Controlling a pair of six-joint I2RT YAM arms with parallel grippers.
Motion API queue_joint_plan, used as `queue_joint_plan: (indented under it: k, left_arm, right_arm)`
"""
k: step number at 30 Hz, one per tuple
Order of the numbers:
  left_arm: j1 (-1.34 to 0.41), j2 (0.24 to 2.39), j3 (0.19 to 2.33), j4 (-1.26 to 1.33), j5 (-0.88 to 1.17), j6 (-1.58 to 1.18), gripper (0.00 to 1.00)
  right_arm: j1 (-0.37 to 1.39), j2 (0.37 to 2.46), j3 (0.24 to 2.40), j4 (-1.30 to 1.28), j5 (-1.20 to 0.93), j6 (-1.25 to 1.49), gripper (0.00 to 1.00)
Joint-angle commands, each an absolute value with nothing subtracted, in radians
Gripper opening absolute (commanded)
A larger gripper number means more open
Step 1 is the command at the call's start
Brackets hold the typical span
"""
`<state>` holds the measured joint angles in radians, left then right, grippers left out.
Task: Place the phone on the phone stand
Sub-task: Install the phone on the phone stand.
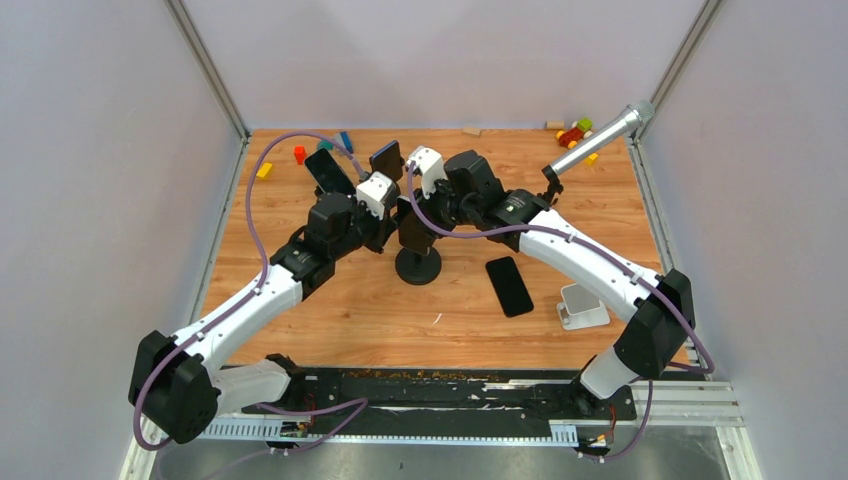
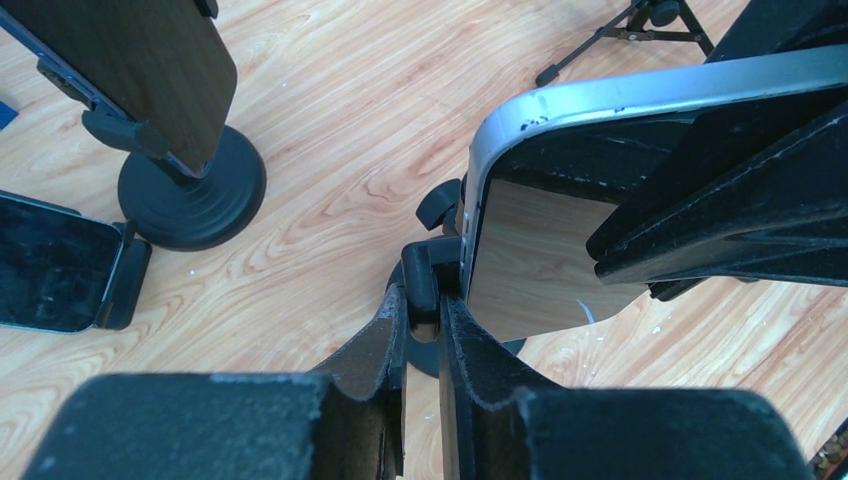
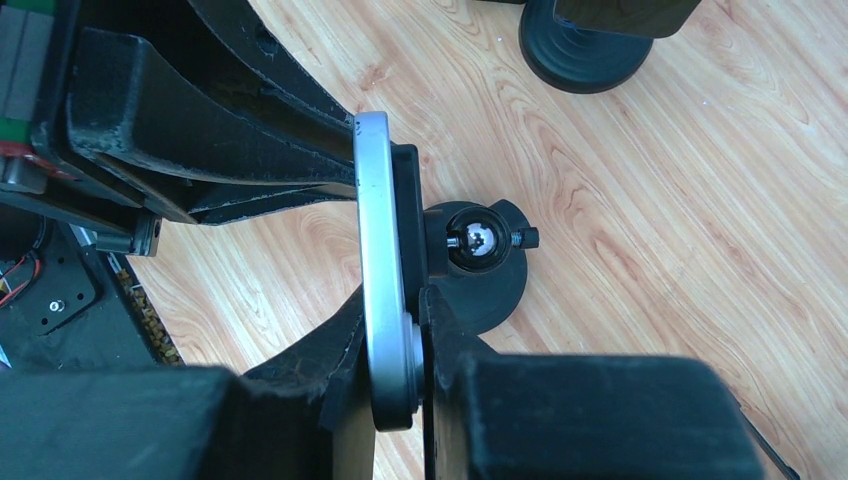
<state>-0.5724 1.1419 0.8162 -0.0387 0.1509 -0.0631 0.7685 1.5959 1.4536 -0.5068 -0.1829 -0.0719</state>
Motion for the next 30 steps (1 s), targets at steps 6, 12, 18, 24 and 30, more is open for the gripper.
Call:
queue_joint_plan:
  k: [6, 12, 18, 24, 30]
  left_arm:
    - [-0.646, 1.084, 0.821, -0.126, 0.352, -0.055, 0.12]
    - [-0.646, 1.078, 0.815, -0.118, 0.449, -0.043, 0.19]
    - [-0.646, 1.077, 0.81, -0.117, 0.499, -0.032, 0.22]
    - [-0.647, 1.07, 0.813, -0.141, 0.499, -0.003, 0.29]
    - [-0.646, 1.057, 0.816, -0.167, 0.482, 0.028, 0.36]
  right_arm:
    - [0.713, 1.728, 1.401, -0.463, 0.257, -0.156, 0.0]
    - [0.713, 1.727, 1.397, -0.466, 0.248, -0.155, 0.0]
    - [0.711, 1.722, 1.393, -0.468, 0.203, -0.162, 0.0]
    - [0.712, 1.72, 1.394, -0.467, 0.17, -0.174, 0.0]
    - [0.707, 1.72, 1.401, -0.468, 0.117, -0.172, 0.0]
